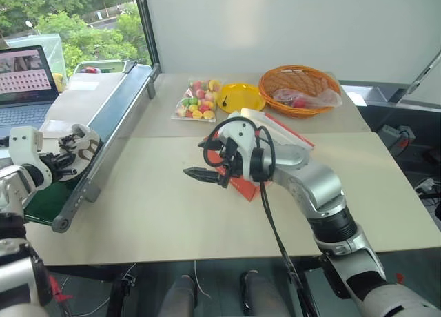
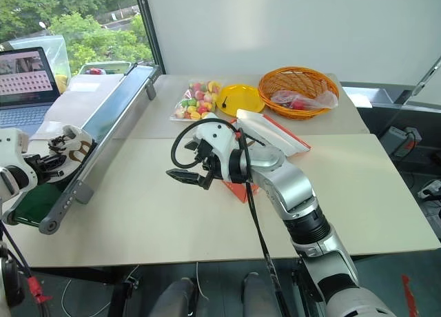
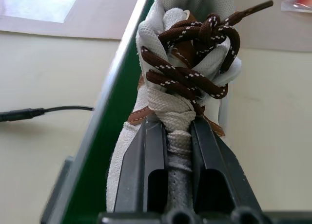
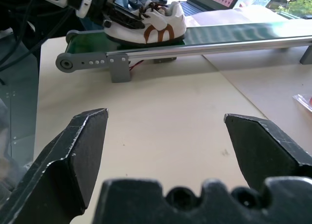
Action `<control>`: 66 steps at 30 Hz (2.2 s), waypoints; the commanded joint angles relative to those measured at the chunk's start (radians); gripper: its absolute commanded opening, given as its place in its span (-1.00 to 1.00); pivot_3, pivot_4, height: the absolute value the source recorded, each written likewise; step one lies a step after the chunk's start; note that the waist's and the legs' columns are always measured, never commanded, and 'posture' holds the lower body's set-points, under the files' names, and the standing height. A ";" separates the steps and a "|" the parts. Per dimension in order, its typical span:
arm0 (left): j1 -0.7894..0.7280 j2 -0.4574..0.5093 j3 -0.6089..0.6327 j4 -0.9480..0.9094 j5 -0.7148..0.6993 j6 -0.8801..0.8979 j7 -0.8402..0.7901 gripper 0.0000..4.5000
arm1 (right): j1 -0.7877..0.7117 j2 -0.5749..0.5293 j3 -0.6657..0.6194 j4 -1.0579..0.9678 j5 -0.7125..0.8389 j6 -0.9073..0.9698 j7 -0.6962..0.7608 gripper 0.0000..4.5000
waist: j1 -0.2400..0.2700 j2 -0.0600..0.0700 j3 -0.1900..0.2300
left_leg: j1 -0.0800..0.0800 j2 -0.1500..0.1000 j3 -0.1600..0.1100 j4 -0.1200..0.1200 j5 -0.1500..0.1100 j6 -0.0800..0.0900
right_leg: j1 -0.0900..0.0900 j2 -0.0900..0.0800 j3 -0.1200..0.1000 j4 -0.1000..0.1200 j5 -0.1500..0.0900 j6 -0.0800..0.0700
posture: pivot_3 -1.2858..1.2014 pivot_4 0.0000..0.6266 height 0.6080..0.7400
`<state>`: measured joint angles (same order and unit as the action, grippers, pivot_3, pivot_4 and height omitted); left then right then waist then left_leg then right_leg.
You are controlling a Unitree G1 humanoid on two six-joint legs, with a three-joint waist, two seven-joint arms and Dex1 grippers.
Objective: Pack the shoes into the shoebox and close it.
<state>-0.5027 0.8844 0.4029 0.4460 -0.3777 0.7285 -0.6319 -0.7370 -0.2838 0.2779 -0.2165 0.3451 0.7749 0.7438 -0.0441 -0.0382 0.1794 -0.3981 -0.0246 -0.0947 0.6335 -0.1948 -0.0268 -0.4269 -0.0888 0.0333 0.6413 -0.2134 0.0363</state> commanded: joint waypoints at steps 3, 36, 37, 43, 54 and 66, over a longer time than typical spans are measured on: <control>-0.072 -0.172 0.186 -0.503 -0.322 0.227 0.147 -0.96 | -0.025 0.033 -0.101 -0.026 0.092 0.058 -0.032 1.00 | 0.008 -0.003 0.000 | -0.001 -0.001 -0.001 0.000 0.000 0.000 | 0.001 -0.001 0.000 -0.001 0.000 0.000 | 0.03 -0.52 1.00; -0.261 -0.813 -0.153 -0.745 -0.287 -0.113 0.628 -0.96 | -0.265 0.301 -0.667 0.189 0.508 0.387 -0.628 1.00 | -0.002 -0.004 -0.001 | -0.001 -0.002 0.003 0.001 0.000 0.000 | 0.001 -0.001 0.002 -0.002 0.001 -0.001 | 0.03 -0.52 1.00; -0.262 -0.819 -0.157 -0.746 -0.289 -0.115 0.634 -0.96 | -0.265 0.299 -0.667 0.189 0.510 0.385 -0.633 1.00 | -0.002 -0.004 -0.001 | -0.001 -0.002 0.003 0.001 0.000 0.000 | 0.001 -0.001 0.002 -0.002 0.001 -0.001 | 0.03 -0.52 1.00; -0.250 -0.848 -0.193 -0.764 -0.290 -0.112 0.641 -0.96 | -0.263 0.292 -0.660 0.195 0.523 0.377 -0.655 1.00 | 0.000 -0.004 -0.001 | -0.002 -0.002 0.003 0.001 0.000 0.000 | 0.001 -0.001 0.002 -0.003 0.001 -0.001 | 0.03 -0.52 1.00; -0.229 -0.842 -0.210 -0.745 -0.280 -0.132 0.613 -0.96 | -0.285 0.271 -0.679 0.184 0.569 0.383 -0.689 1.00 | 0.000 -0.004 -0.001 | -0.002 -0.002 0.003 0.001 0.000 0.000 | 0.001 0.000 0.002 -0.004 0.001 -0.001 | 0.03 -0.52 1.00; -0.247 -0.854 -0.217 -0.731 -0.289 -0.138 0.607 -0.96 | -0.263 0.265 -0.656 0.165 0.581 0.387 -0.711 1.00 | -0.001 -0.003 -0.001 | -0.002 -0.002 0.003 0.001 0.000 0.000 | 0.002 0.000 0.002 -0.005 0.001 -0.001 | 0.03 -0.52 1.00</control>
<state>-0.7118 0.0322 0.1876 -0.2569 -0.6537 0.6153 -0.0178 -0.9949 -0.0179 -0.3823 -0.0084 0.8900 1.1638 0.0375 -0.0447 -0.0416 0.1788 -0.4000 -0.0261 -0.0919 0.6347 -0.1952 -0.0270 -0.4252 -0.0891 0.0350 0.6363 -0.2127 0.0356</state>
